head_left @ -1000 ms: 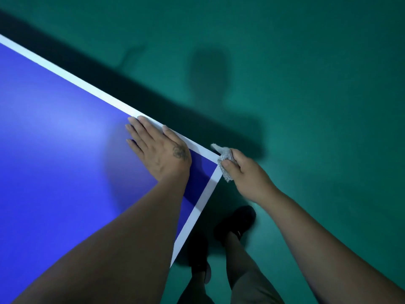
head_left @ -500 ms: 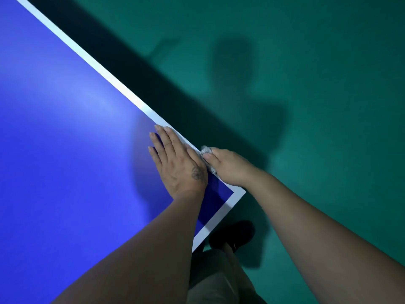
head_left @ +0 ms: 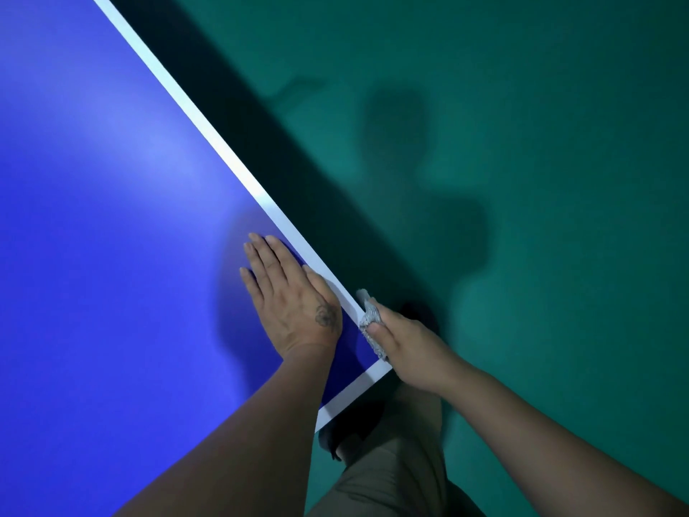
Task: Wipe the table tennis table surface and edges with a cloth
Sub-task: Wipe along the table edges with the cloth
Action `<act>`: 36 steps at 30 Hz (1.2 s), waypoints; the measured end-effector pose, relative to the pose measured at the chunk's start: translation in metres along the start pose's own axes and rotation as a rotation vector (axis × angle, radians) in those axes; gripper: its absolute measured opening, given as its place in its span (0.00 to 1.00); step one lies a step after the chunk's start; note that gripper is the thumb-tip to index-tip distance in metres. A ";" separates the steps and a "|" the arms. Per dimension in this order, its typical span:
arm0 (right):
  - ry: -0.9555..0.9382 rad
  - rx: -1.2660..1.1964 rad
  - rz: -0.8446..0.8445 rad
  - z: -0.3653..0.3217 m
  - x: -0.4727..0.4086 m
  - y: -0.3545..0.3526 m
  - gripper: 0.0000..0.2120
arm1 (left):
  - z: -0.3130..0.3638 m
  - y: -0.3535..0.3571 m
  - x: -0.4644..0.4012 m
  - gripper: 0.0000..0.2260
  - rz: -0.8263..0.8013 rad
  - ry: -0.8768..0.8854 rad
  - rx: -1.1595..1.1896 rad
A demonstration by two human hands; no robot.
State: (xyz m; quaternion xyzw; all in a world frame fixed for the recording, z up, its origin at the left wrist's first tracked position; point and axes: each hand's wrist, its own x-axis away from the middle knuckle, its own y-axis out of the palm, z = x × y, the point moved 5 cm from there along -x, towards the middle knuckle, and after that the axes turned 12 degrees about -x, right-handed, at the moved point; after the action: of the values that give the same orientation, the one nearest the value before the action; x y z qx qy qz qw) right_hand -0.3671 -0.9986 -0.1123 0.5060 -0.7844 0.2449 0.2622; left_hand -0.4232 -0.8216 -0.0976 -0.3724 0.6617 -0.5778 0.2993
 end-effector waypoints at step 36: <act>-0.010 0.187 -0.027 -0.183 -0.181 0.001 0.11 | 0.001 -0.006 0.000 0.31 -0.015 0.021 0.107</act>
State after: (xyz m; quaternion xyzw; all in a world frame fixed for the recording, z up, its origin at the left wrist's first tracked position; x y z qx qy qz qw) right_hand -0.2745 -0.7596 -0.0959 0.5401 -0.7524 0.3110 0.2132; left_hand -0.4215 -0.8226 -0.0916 -0.3547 0.6303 -0.6184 0.3074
